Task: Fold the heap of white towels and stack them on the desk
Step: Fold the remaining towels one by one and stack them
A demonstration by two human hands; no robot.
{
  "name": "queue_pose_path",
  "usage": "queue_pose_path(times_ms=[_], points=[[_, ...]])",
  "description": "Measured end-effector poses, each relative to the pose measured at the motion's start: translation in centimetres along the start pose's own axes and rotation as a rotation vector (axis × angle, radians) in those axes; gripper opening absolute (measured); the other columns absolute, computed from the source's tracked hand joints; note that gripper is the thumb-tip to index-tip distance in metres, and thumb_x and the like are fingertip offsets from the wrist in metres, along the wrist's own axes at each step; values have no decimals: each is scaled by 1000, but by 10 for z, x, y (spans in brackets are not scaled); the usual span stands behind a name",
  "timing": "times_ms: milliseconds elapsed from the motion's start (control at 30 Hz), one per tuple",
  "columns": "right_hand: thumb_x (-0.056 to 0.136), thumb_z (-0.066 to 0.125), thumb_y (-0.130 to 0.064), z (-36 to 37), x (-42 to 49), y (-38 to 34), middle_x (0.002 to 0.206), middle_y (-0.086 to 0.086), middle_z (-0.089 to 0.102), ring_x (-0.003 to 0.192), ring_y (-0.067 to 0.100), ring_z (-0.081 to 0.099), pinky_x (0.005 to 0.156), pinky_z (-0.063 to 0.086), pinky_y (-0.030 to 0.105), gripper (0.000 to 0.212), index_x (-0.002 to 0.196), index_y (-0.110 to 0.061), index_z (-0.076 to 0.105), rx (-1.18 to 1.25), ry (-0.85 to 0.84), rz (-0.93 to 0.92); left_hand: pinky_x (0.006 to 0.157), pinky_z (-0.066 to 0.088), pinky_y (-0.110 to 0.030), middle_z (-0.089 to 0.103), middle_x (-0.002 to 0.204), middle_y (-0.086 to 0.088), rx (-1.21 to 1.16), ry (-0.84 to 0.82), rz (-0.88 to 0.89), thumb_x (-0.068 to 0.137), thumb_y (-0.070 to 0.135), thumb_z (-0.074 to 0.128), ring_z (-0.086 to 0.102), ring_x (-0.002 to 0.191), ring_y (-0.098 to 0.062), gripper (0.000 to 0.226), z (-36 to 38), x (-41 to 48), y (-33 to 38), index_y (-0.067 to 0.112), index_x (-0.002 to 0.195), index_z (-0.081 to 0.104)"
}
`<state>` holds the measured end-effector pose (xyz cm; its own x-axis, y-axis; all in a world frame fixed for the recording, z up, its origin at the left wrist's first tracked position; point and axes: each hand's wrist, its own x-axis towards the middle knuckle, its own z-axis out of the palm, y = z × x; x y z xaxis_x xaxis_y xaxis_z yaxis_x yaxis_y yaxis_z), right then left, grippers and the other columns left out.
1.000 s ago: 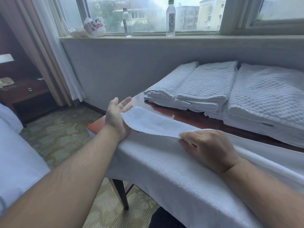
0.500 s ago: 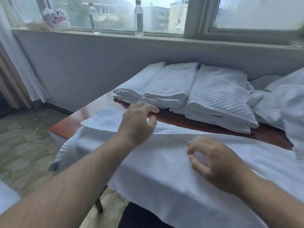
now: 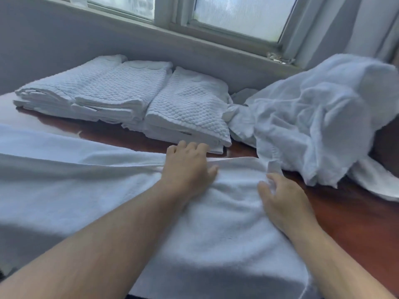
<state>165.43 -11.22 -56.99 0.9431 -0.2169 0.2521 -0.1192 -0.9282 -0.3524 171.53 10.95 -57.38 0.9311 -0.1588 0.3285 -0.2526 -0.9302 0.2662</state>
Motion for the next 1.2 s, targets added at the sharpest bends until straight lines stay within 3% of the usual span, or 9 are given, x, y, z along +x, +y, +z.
queue_pose_path(times_ms=[167, 367, 533, 667, 767, 900, 967, 1067, 1200], points=[[87, 67, -28, -6, 22, 9, 122, 15, 61, 118, 35, 52, 100, 43, 41, 45, 130, -14, 60, 87, 124, 145, 102, 30, -41, 61, 122, 5, -32, 47, 65, 88, 68, 51, 49, 117, -21, 56, -2, -2, -3, 30, 129, 58], [87, 61, -54, -5, 31, 7, 99, 8, 68, 98, 31, 60, 86, 52, 45, 44, 101, -14, 71, -27, 121, 155, 88, 35, -40, 61, 95, 4, -81, 239, 192, 89, 39, 67, 55, 99, -25, 21, -7, -8, 0, 27, 105, 71], [96, 54, -30, -2, 35, 7, 69, 6, 50, 79, 38, 56, 65, 34, 38, 39, 64, -12, 43, 14, 293, 108, 69, 43, -40, 62, 80, 0, -90, 430, 323, 81, 25, 78, 61, 81, -30, 12, -18, -12, 5, 22, 90, 72], [98, 61, -27, -24, 32, 14, 88, 19, 50, 96, 40, 50, 81, 34, 40, 36, 69, -7, 52, 160, 491, 56, 75, 44, -41, 68, 89, -2, -158, 431, 348, 84, 14, 76, 63, 88, -33, 21, -33, -15, 13, 21, 103, 73], [94, 65, -29, -54, 23, 29, 76, 7, 49, 78, 32, 49, 64, 35, 36, 39, 62, -14, 48, -68, 386, -121, 77, 45, -39, 69, 100, -1, -157, 318, 440, 80, -6, 67, 60, 95, -31, 47, -38, -27, 10, 21, 119, 68], [95, 53, -38, -82, 8, 36, 58, 6, 53, 58, 29, 50, 48, 28, 30, 43, 59, -15, 48, -225, 182, 12, 70, 49, -41, 68, 93, -3, -98, 305, 406, 76, -5, 68, 63, 88, -33, 43, -34, -50, 9, 17, 113, 71], [98, 48, -33, -84, -4, 30, 55, 10, 61, 55, 33, 59, 48, 32, 29, 36, 70, -12, 58, 23, 94, 181, 65, 50, -41, 65, 87, -6, -105, 298, 414, 78, -1, 72, 63, 82, -34, 33, -31, -57, 11, 14, 106, 73], [103, 37, -19, -81, -19, 22, 63, 6, 73, 38, 15, 58, 40, 41, 21, 26, 97, -19, 62, 880, 19, 586, 55, 46, -34, 62, 82, -6, -106, 305, 490, 77, 9, 77, 64, 76, -33, 23, -30, -63, 14, 13, 99, 73], [91, 35, 6, -66, -31, 18, 82, 16, 75, 64, 30, 73, 56, 58, 36, 37, 102, -8, 68, 1415, 225, 738, 54, 25, -25, 62, 76, -2, -74, 314, 557, 82, 26, 70, 64, 65, -30, 14, -33, -68, 16, 17, 92, 74]])
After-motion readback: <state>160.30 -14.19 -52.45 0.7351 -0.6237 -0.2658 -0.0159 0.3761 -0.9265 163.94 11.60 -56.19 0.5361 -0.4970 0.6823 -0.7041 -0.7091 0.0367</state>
